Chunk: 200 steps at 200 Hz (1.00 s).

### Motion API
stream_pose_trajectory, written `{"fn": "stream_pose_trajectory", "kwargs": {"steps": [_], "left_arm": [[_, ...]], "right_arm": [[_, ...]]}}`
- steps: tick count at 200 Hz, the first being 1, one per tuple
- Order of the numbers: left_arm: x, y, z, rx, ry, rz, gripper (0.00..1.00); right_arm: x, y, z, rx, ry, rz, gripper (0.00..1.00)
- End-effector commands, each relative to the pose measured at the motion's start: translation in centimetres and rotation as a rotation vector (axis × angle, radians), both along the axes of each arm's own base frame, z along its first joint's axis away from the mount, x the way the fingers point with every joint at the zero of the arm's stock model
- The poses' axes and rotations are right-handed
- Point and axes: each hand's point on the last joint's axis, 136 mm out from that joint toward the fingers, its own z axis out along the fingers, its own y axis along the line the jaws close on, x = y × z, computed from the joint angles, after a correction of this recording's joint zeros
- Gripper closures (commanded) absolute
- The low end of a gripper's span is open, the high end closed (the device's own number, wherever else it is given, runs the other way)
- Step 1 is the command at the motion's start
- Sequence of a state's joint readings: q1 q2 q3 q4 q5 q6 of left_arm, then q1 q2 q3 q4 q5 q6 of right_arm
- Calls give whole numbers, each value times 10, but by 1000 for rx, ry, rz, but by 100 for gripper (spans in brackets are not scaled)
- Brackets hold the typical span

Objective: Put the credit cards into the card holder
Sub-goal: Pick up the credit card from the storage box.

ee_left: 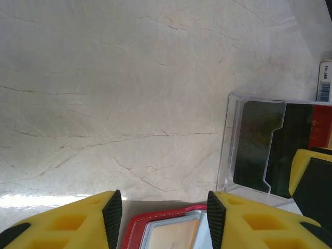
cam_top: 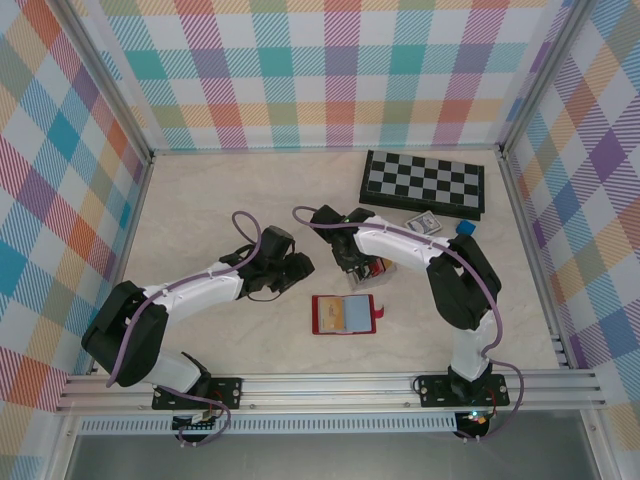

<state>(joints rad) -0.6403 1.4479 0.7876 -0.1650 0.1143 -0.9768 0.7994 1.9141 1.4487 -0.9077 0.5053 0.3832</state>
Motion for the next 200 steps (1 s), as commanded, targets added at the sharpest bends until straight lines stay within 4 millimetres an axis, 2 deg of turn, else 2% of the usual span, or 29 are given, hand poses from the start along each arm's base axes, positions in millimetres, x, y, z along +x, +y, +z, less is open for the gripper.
{"fn": "stream_pose_trajectory", "kwargs": {"steps": [1,35,81,136,175,200], "left_arm": [[-3,4,-3,1,11,2,52],[-3,4,-4,1,14,1,52],[-4,3,-5,2,18,-2,52],[-1,-3,5,-24,-3,-23,52],[4,-17,25,-100,-47,-60,51],[9,-37,47,-212,-97,-114,49]], "right_arm": [[-2,-9,13,-20,-21,-7,81],[-1,-10,17,-11,-30,-5,88],[-3,-10,25,5,-32,-8,92],[-16,-2,45,158,-2,-26,98],[-22,5,63,394,10,-69,100],[-23,12,81,613,29,-101,100]]}}
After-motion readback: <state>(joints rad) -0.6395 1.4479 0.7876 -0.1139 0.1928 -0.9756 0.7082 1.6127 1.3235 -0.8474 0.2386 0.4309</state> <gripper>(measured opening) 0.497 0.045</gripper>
